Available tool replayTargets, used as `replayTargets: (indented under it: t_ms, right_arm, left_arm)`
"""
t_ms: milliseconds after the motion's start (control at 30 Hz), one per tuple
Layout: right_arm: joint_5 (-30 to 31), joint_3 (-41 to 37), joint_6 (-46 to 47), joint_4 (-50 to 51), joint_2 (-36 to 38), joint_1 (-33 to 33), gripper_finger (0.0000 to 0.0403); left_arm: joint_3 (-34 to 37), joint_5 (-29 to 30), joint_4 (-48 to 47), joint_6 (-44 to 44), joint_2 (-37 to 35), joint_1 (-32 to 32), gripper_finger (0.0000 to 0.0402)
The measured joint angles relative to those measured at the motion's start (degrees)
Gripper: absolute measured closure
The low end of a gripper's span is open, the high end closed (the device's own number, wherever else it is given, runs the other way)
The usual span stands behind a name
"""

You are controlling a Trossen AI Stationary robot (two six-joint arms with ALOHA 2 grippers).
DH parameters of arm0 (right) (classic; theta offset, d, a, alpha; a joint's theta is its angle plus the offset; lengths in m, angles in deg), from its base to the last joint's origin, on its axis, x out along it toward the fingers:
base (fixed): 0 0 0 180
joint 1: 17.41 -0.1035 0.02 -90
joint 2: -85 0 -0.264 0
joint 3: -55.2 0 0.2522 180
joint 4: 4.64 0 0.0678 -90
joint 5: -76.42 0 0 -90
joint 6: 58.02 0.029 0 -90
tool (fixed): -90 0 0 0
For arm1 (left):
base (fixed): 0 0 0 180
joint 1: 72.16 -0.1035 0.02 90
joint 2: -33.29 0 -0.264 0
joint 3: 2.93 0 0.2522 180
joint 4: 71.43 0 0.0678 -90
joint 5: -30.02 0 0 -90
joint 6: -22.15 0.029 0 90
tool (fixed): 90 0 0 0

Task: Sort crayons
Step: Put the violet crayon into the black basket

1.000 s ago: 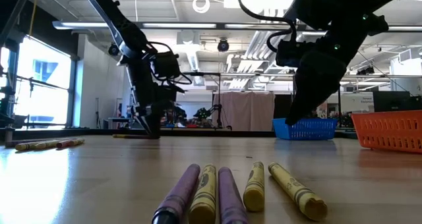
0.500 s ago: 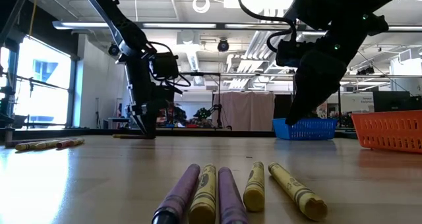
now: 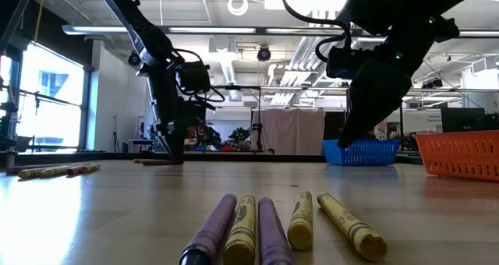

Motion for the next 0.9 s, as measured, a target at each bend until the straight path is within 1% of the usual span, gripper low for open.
replayTargets:
  t_ms: [100, 167, 200, 300, 367, 433, 500, 567, 633, 767, 833, 900]
  right_arm:
    - [0.00, 0.00, -0.01, 0.00, 0.00, 0.00, 0.0293]
    - [0.00, 0.00, 0.00, 0.00, 0.00, 0.00, 0.0293]
    - [0.00, 0.00, 0.00, -0.01, 0.00, 0.01, 0.0293]
    - [0.02, 0.00, 0.13, -0.11, 0.02, 0.00, 0.0293]
    - [0.02, 0.00, 0.15, -0.21, 0.02, 0.00, 0.0293]
    - [0.04, 0.00, -0.20, -0.21, 0.02, 0.00, 0.0293]
    - [0.24, 0.00, -1.38, -0.24, 0.02, 0.00, 0.0293]
    - [1.15, 0.00, -3.22, -0.38, 0.02, 0.00, 0.0293]
    - [1.71, 0.00, -5.65, -0.63, 0.02, 0.06, 0.0293]
    - [2.01, 0.00, -12.16, -1.92, 0.02, 0.72, 0.0293]
    - [1.97, 0.00, -15.31, -3.07, 0.02, 1.31, 0.0293]
    - [1.95, 0.00, -18.04, -4.68, 0.02, 2.05, 0.0293]
  left_arm:
    - [-0.13, -3.77, 1.68, 0.03, -1.40, 0.17, 0.0399]
    - [-0.96, -9.32, 1.31, -0.05, -2.33, 0.74, 0.0399]
    - [-1.47, -11.06, 0.85, -0.05, -3.18, 1.42, 0.0400]
    - [-3.57, -18.89, 2.48, -0.15, -7.26, 2.57, 0.0401]
    - [-3.80, -23.45, 2.10, -2.06, -9.82, 4.11, 0.0401]
    - [-3.49, -26.93, 1.64, -6.27, -12.66, 7.72, 0.0401]
    - [-2.58, -26.61, 1.47, -9.61, -15.84, 12.35, 0.0401]
    - [-1.12, -22.48, -0.94, -13.03, -17.78, 17.88, 0.0401]
    - [-0.47, -18.97, -5.02, -17.38, -18.55, 23.99, 0.0401]
    - [-0.56, -14.91, -16.48, -27.91, -19.25, 34.92, 0.0401]
    - [-0.54, -15.21, -21.81, -33.27, -19.11, 38.64, 0.0401]
    - [-0.56, -17.92, -26.58, -38.18, -19.23, 42.38, 0.0401]
